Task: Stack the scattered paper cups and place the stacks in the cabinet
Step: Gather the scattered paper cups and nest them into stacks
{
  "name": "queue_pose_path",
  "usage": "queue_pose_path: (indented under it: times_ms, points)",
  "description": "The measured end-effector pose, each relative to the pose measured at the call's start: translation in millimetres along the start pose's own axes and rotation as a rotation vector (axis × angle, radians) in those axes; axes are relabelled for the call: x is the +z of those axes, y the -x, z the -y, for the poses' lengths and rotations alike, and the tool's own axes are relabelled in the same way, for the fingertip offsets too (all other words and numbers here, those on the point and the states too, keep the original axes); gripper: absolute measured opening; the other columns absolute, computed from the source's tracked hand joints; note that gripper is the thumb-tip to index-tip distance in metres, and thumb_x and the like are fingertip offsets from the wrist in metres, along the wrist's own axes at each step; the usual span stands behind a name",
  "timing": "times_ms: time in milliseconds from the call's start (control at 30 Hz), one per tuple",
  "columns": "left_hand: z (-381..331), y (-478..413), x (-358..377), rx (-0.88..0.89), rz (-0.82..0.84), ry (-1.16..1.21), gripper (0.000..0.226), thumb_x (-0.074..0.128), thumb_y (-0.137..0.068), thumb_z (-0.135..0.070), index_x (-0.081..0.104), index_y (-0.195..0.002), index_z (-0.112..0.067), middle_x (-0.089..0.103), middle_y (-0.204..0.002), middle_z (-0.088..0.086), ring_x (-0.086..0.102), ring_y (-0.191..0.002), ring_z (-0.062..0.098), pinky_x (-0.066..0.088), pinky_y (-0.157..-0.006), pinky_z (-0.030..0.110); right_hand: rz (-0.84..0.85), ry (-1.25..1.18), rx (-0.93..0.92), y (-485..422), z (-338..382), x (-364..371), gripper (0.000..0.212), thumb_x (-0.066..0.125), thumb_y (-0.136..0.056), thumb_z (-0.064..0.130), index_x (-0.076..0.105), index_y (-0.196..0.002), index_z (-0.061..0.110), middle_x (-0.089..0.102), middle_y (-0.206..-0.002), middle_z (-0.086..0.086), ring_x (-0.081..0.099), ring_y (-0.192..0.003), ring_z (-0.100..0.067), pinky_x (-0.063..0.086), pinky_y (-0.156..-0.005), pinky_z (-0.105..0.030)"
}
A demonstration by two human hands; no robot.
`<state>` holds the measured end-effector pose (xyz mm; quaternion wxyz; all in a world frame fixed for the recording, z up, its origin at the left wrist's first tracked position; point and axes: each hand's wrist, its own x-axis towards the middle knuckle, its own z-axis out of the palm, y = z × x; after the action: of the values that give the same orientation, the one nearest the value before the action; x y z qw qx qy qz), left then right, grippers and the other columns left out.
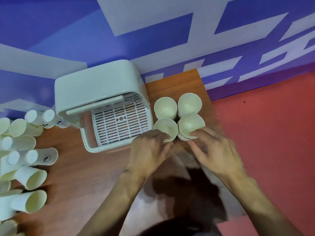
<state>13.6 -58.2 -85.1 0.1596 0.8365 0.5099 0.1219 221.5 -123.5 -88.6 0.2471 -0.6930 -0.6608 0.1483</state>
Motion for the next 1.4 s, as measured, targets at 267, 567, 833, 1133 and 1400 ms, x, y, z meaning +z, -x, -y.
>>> queue_pose_path:
  times_ms: [267, 567, 833, 1133, 1400]
  points:
    - [14.5, -1.7, 20.4, 0.023, 0.108, 0.041, 0.008, 0.077, -0.082, -0.029, 0.072, -0.078, -0.024, 0.066, -0.074, -0.005, 0.062, -0.072, 0.02, 0.05, -0.058, 0.032, 0.148, -0.003, -0.036, -8.6, -15.2, 25.5, 0.024, 0.053, -0.096, 0.037, 0.075, -0.097, 0.027, 0.069, -0.092, 0.008, 0.064, -0.088, -0.023, 0.053, -0.069, -0.036]
    - [12.4, 0.2, 19.8, 0.005, 0.155, 0.13, 0.024, 0.071, -0.088, -0.033, 0.071, -0.106, -0.017, 0.068, -0.099, 0.002, 0.064, -0.09, 0.026, 0.055, -0.074, 0.041, 0.16, 0.045, 0.025, -8.4, 1.5, 18.6, 0.006, 0.071, -0.093, 0.024, 0.075, -0.097, 0.022, 0.071, -0.095, 0.004, 0.061, -0.086, -0.019, 0.026, -0.064, -0.017]
    - [62.0, 68.7, -45.3, -0.068, 0.031, 0.228, 0.025, 0.045, -0.097, -0.04, 0.065, -0.102, -0.026, 0.064, -0.099, -0.007, 0.063, -0.091, 0.018, 0.052, -0.075, 0.04, 0.067, -0.006, -0.098, 3.6, 121.4, 37.2, 0.014, 0.061, -0.093, 0.034, 0.074, -0.095, 0.027, 0.068, -0.092, 0.013, 0.067, -0.077, -0.015, 0.049, -0.059, -0.03]
    - [237.7, 180.3, -107.5, -0.381, -0.041, 0.033, 0.024, 0.044, -0.092, -0.04, 0.062, -0.097, -0.025, 0.066, -0.09, -0.004, 0.063, -0.074, 0.023, 0.051, -0.058, 0.037, 0.316, -0.163, -0.482, -21.1, 301.7, 187.9, 0.012, 0.064, -0.091, 0.026, 0.075, -0.093, 0.023, 0.069, -0.093, 0.01, 0.065, -0.087, -0.01, 0.045, -0.076, -0.019]
    - [342.7, 286.4, -143.3, -0.65, 0.222, -0.091, 0.034, 0.041, -0.083, -0.019, 0.052, -0.115, -0.017, 0.056, -0.108, 0.004, 0.058, -0.093, 0.03, 0.05, -0.06, 0.04, 0.607, 0.049, -0.619, -23.1, 403.1, 293.2, 0.018, 0.067, -0.092, 0.023, 0.071, -0.109, 0.025, 0.07, -0.105, 0.01, 0.07, -0.095, -0.019, 0.056, -0.071, -0.034]
